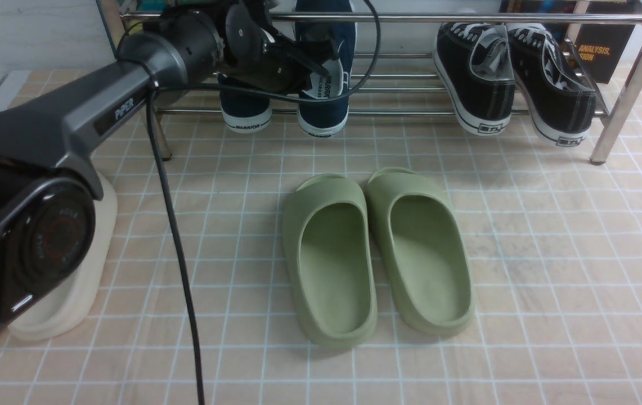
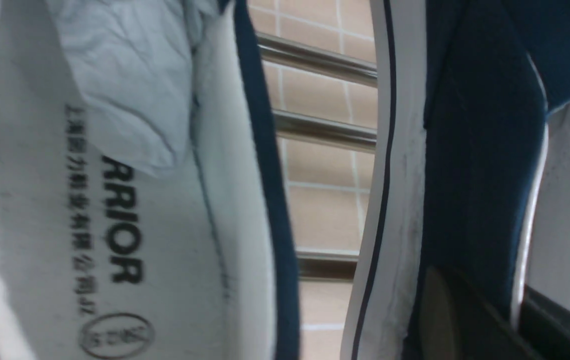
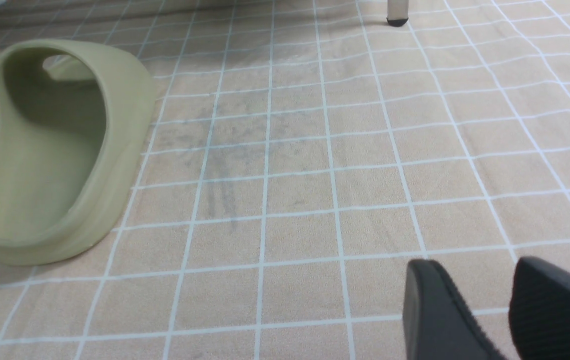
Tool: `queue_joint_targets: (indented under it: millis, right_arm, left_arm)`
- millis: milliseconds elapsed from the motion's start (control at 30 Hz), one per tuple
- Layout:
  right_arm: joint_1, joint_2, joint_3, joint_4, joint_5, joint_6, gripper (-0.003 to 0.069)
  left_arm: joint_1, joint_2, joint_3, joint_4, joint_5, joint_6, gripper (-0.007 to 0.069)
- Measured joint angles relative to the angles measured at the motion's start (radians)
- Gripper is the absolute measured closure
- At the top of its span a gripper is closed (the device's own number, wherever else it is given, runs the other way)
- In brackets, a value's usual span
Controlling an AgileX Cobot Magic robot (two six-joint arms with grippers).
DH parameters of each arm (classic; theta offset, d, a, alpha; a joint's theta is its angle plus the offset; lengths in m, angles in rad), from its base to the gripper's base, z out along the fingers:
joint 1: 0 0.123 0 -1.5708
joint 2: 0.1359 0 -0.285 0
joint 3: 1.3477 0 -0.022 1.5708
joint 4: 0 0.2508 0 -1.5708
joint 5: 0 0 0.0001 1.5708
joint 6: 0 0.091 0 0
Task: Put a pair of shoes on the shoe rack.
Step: Use the left arm to put a shoe into the shoe rack
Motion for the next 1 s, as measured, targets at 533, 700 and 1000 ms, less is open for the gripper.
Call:
queue_joint_targets:
  millis: [533, 700, 1000]
  right_arm:
    - [0.000, 0.000, 0.000, 0.001, 0.000, 0.000, 0.0421]
    - [0.000, 0.000, 0.000, 0.001, 0.000, 0.000, 0.0421]
    - [0.000, 0.000, 0.000, 0.001, 0.000, 0.000, 0.0421]
  left_arm:
    - [0.003, 0.004, -0.014, 0.057, -0.015, -0.001, 0.0297]
    - [0.003, -0.107, -0.020, 0.064, 0.119, 0.125, 0.0268]
    - [-0.010, -0.116, -0.033, -0.064, 0.391, 0.252, 0.0557]
